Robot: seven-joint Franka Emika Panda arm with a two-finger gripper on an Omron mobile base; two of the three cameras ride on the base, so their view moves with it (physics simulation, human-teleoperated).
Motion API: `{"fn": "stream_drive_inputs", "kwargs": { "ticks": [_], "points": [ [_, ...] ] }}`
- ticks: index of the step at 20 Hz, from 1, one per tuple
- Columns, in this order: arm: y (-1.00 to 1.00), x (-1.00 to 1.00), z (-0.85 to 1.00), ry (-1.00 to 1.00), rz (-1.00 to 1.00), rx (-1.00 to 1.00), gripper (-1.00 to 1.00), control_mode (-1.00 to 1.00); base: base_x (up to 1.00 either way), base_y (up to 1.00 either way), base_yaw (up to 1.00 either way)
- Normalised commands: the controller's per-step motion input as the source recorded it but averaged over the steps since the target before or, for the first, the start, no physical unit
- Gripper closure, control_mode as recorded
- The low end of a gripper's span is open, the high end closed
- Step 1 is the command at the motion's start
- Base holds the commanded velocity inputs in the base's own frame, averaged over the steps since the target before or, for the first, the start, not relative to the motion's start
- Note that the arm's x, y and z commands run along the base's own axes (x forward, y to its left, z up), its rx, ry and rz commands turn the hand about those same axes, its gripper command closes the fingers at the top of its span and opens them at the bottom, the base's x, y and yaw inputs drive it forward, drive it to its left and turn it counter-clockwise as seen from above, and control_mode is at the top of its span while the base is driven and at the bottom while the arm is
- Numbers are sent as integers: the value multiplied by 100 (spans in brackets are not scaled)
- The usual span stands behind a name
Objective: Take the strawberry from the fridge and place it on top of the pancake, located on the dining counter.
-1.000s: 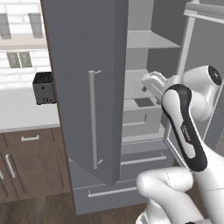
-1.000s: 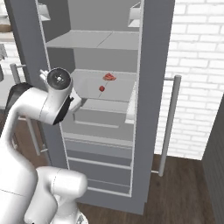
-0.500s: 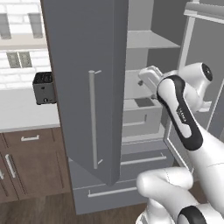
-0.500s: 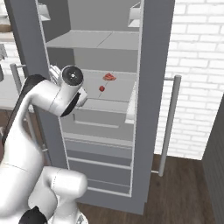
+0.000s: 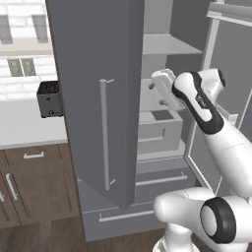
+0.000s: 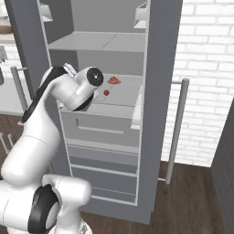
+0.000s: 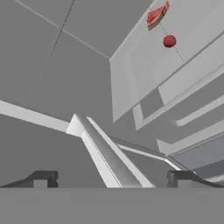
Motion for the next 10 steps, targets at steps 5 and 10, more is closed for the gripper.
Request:
{"fn": "stream_drive_inputs", "kwargs": {
  "ticks": [5,10],
  "points": [
    [47,45,0,1,15,1,-100,-100,0,0,0],
    [71,0,0,0,20,0,-100,-100,0,0,0]
  ]
}}
